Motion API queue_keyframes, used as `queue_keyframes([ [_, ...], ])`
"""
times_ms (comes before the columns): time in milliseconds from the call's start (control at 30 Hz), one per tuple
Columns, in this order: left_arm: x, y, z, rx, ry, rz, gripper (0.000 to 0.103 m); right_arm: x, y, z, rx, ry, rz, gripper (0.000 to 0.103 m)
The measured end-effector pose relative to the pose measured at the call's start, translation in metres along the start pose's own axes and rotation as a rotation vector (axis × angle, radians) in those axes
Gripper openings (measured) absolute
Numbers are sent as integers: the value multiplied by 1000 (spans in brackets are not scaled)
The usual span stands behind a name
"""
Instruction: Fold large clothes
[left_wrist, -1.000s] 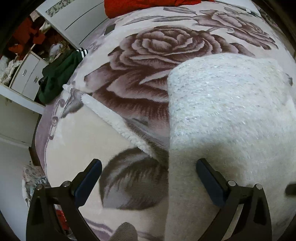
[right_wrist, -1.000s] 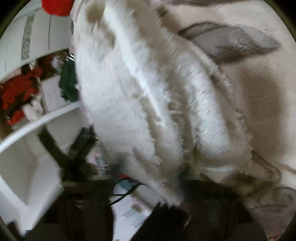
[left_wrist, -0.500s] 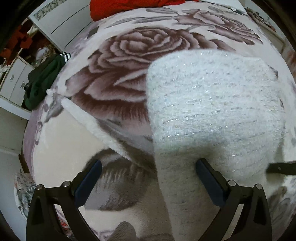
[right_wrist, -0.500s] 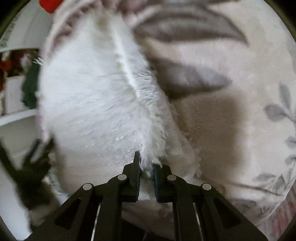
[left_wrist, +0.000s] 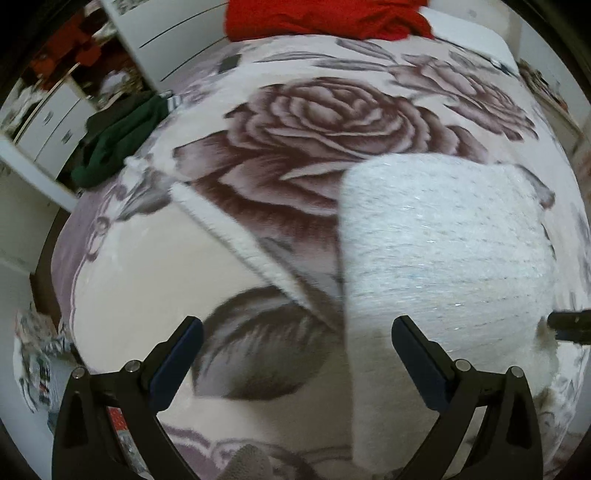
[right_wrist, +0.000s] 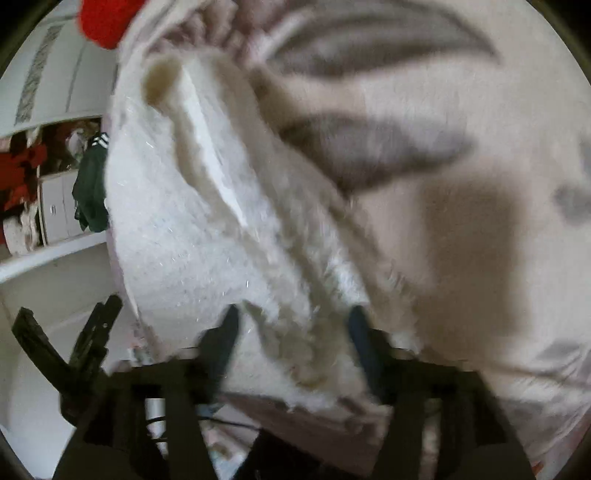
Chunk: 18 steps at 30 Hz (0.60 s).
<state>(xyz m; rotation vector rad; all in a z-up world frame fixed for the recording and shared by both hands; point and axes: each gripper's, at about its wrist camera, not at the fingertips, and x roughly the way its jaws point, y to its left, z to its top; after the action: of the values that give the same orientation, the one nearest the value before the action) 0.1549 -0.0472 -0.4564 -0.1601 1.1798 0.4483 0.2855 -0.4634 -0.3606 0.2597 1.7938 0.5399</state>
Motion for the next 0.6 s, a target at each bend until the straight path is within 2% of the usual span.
queue_keyframes([
  [100, 14, 16, -4, -38, 29, -30, 103, -4, 4, 15, -48, -60, 31, 86],
  [167, 29, 24, -4, -72, 66, -107, 103, 6, 10, 35, -78, -60, 59, 89],
  [233, 44, 30, -6, -128, 93, -243, 103, 25, 5, 51, -124, -35, 113, 91],
  [267, 57, 32, -6, -158, 122, -337, 103, 41, -1, 61, -142, 5, 172, 95],
  [333, 76, 28, -4, -191, 174, -454, 103, 64, -9, 71, -118, 72, 257, 103],
  [367, 90, 26, -4, -221, 195, -535, 103, 72, -17, 76, -109, 109, 311, 103],
  [500, 114, 22, 8, -307, 194, -708, 103, 77, -32, 90, -94, 194, 433, 103],
  [533, 115, 19, 12, -304, 183, -723, 103, 76, -33, 91, -99, 197, 439, 103],
  [600, 112, 10, 21, -269, 136, -740, 92, 77, -31, 87, -117, 185, 433, 103],
])
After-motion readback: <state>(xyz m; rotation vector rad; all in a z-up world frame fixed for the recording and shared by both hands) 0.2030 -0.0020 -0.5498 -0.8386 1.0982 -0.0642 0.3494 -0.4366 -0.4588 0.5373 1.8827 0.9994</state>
